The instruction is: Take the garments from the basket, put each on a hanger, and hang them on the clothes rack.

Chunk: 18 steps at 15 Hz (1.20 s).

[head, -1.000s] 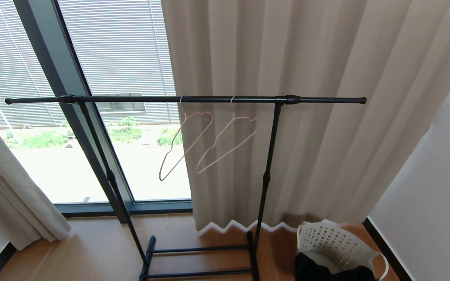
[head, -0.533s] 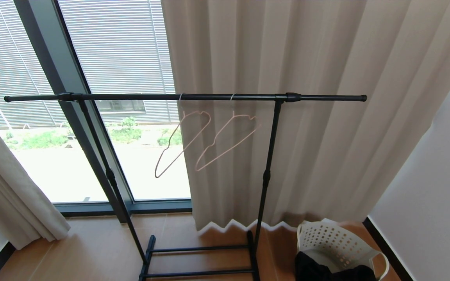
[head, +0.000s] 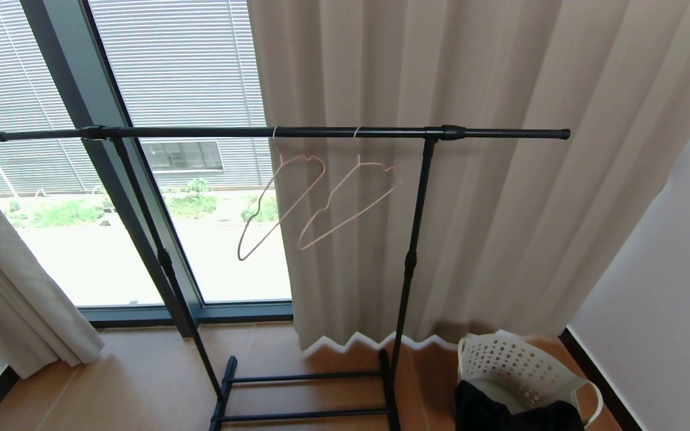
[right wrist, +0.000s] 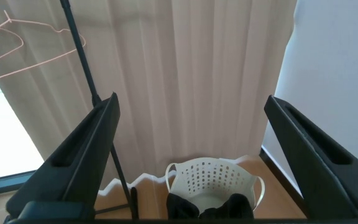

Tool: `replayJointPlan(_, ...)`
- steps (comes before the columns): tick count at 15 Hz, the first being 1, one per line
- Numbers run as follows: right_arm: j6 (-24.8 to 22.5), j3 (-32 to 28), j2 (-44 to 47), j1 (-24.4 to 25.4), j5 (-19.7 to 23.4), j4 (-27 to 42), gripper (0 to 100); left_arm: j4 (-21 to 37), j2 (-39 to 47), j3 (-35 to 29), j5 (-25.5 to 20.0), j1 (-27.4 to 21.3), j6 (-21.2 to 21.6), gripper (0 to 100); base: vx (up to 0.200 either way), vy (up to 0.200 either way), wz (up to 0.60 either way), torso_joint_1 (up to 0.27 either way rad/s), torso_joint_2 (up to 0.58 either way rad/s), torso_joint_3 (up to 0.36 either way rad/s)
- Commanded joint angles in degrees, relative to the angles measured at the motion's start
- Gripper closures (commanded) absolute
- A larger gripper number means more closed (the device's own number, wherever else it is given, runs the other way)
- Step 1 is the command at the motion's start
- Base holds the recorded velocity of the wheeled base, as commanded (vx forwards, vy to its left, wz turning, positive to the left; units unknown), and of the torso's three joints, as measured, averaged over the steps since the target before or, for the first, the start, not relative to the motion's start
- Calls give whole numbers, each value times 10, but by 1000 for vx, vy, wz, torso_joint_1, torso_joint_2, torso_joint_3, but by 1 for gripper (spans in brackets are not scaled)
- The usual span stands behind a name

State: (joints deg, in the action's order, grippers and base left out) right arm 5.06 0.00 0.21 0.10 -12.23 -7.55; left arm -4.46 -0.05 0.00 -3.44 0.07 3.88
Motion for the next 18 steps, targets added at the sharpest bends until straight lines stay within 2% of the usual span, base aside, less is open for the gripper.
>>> replayJointPlan(1,0,0,1,1,0,0,0,0,0,0,0,0,0,0,0,0,0,-154,339,188)
replayJointPlan(11,0,0,1,0,0,0,0,0,0,0,12,0,-7,0,0,0,0,-156,372,208)
replayJointPlan(18,0,0,1,1,1,0,0,-1,0,0,12,0,-6,0,0,0,0,-222,535,318)
